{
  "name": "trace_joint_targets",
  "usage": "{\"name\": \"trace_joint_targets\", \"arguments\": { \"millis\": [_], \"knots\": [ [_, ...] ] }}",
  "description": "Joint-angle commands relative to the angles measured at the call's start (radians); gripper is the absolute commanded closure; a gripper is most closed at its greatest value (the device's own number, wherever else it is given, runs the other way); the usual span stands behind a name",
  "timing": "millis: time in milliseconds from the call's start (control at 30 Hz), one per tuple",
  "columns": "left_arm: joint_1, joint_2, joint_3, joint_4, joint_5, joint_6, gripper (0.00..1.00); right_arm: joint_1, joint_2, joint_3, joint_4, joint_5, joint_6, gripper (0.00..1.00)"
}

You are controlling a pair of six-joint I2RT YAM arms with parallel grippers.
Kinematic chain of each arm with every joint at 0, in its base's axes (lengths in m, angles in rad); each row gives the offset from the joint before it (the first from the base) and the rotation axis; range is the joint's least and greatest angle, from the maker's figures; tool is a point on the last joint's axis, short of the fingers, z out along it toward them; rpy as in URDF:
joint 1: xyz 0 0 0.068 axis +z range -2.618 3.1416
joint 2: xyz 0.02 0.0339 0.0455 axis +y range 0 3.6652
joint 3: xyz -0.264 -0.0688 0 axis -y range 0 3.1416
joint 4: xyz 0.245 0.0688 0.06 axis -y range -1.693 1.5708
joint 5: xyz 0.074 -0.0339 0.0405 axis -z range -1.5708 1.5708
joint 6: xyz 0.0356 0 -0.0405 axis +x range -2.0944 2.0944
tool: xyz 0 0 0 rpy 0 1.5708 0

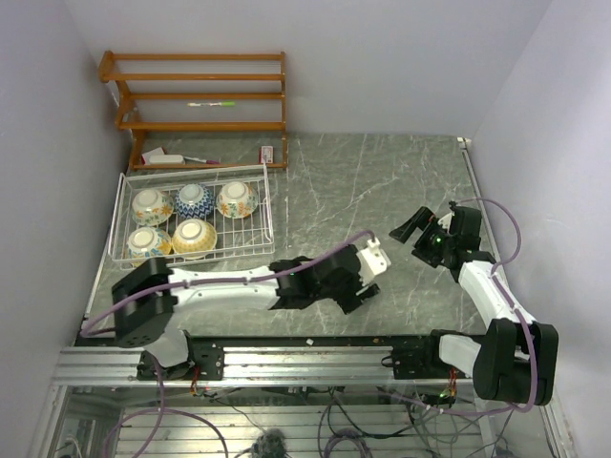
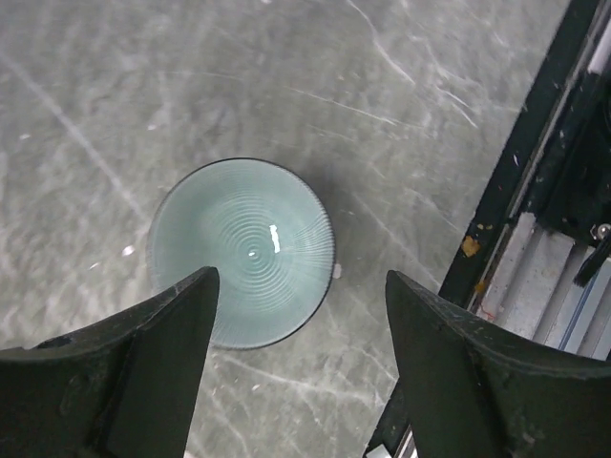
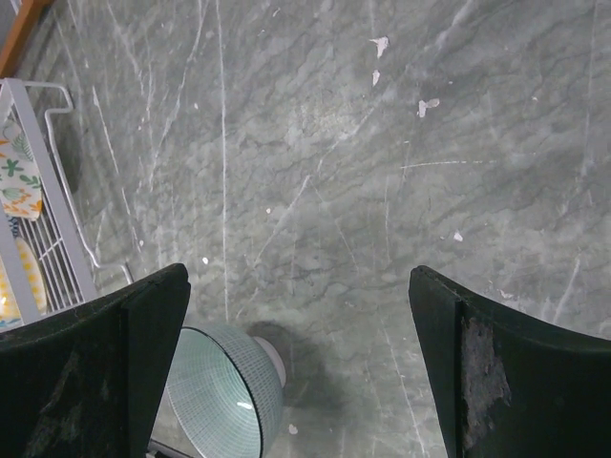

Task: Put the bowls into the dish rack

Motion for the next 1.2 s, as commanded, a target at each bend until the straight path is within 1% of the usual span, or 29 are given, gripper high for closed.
{"name": "trace_joint_targets", "arguments": {
  "millis": [0, 200, 300, 400, 533, 667, 700, 833, 867, 967, 1033, 1167],
  "knots": [
    [-0.014, 0.091, 0.069, 0.023, 0.099, 0.073, 0.2, -0.007, -0.021, 0.014, -0.034, 0.029, -0.022, 0.0],
    [-0.023, 0.22, 0.112, 0.04, 0.098, 0.089, 0.2, -0.01, -0.006, 0.006, -0.022, 0.014, -0.032, 0.0],
    [-0.023, 0.269, 0.126, 0.051, 0.089, 0.097, 0.25, -0.011, -0.004, -0.003, -0.015, 0.015, -0.035, 0.0],
    [-0.023, 0.308, 0.138, 0.052, 0.085, 0.097, 0.29, -0.013, -0.004, -0.01, -0.013, 0.014, -0.04, 0.0],
    [-0.023, 0.336, 0.135, 0.056, 0.094, 0.087, 0.35, -0.017, 0.003, -0.016, -0.01, 0.015, -0.048, 0.0],
    [-0.023, 0.316, 0.107, 0.074, 0.083, 0.07, 0.45, -0.019, 0.013, -0.023, 0.0, 0.011, -0.045, 0.0],
    [-0.023, 0.312, 0.1, 0.079, 0.08, 0.065, 0.49, -0.02, 0.014, -0.025, 0.004, 0.007, -0.043, 0.0],
    [-0.023, 0.315, 0.093, 0.082, 0.064, 0.056, 0.8, -0.019, 0.014, -0.031, 0.012, 0.004, -0.039, 0.0],
    [-0.023, 0.32, 0.094, 0.081, 0.061, 0.055, 0.85, -0.019, 0.013, -0.033, 0.013, 0.004, -0.04, 0.0],
    [-0.023, 0.338, 0.094, 0.083, 0.056, 0.05, 0.86, -0.02, 0.012, -0.036, 0.009, 0.004, -0.043, 0.0],
    [-0.023, 0.34, 0.09, 0.091, 0.05, 0.045, 0.92, -0.021, 0.007, -0.038, 0.008, 0.005, -0.044, 0.0],
    [-0.018, 0.294, 0.073, 0.115, 0.025, 0.017, 0.93, -0.021, 0.005, -0.035, 0.005, 0.005, -0.046, 0.0]
  ]
}}
